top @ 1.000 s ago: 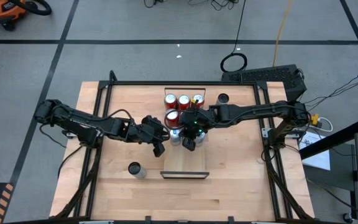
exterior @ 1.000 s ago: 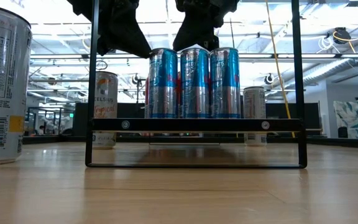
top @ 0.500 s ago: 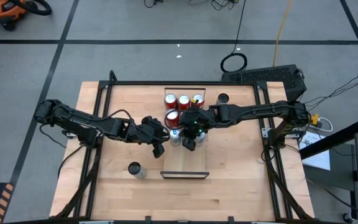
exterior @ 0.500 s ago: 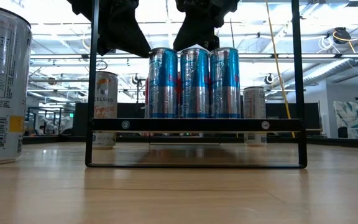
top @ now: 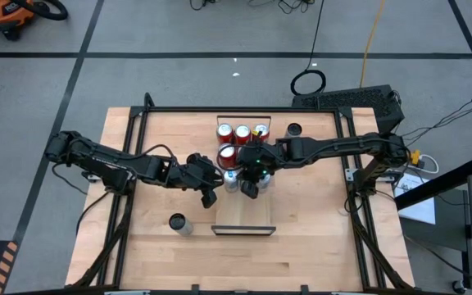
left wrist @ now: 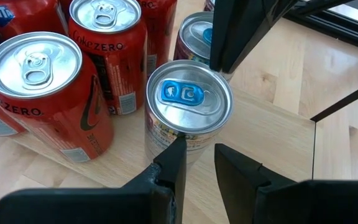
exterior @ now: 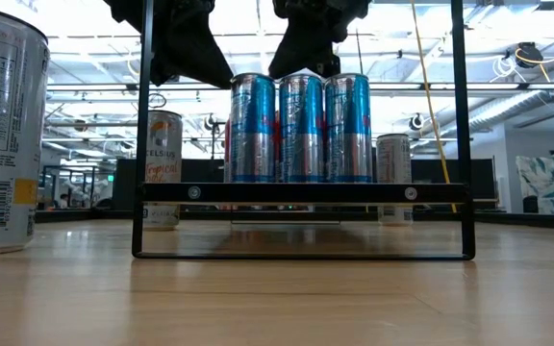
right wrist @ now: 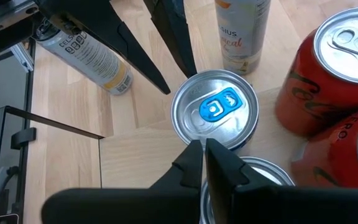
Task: Place canned beverage on shelf
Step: Put the blue soda can on the shelf aligned with the other blue soda can, then put the top white yellow soda can on the shelf
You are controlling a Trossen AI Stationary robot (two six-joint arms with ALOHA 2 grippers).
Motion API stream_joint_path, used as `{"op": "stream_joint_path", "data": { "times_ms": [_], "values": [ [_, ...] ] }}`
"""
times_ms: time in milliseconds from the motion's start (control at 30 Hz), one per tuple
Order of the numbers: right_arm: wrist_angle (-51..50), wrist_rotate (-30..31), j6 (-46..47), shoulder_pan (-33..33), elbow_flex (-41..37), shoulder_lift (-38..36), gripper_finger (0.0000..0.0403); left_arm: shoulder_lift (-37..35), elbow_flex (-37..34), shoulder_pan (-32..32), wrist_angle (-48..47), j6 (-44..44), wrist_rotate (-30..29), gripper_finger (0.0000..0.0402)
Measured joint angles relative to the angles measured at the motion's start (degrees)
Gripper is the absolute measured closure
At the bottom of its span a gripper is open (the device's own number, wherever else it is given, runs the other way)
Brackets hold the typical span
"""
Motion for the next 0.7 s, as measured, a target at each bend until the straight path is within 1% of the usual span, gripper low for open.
{"op": "stream_joint_path", "data": {
  "times_ms": [267, 400, 500, 567, 700],
  "values": [
    [-1.04, 0.00, 0.01, 0.00, -0.09, -3.84, 0.0403, -0.27, 1.36, 0.00, -0.67, 0.34, -0.34, 0.0314],
    [-2.71, -0.02, 1.46, 0.00, -0.09, -8.11, 0.0403, -0.46, 2.54, 0.00, -1.11, 1.71, -1.25, 0.0314],
    [-5.12, 0.20, 2.63, 0.00, -0.09, -12.29, 0.0403, -0.59, 4.89, 0.00, -2.36, 2.01, -1.91, 0.0314],
    [-7.43, 1.81, 3.64, -0.01, -0.09, -15.17, 0.0403, -0.61, 7.10, 0.00, -5.49, 2.00, -2.70, 0.0314],
    [-13.43, 7.84, 6.79, -0.02, -0.09, -20.20, 0.0403, -0.63, 11.69, 0.02, -11.95, 2.05, -4.14, 0.0314]
  ]
}}
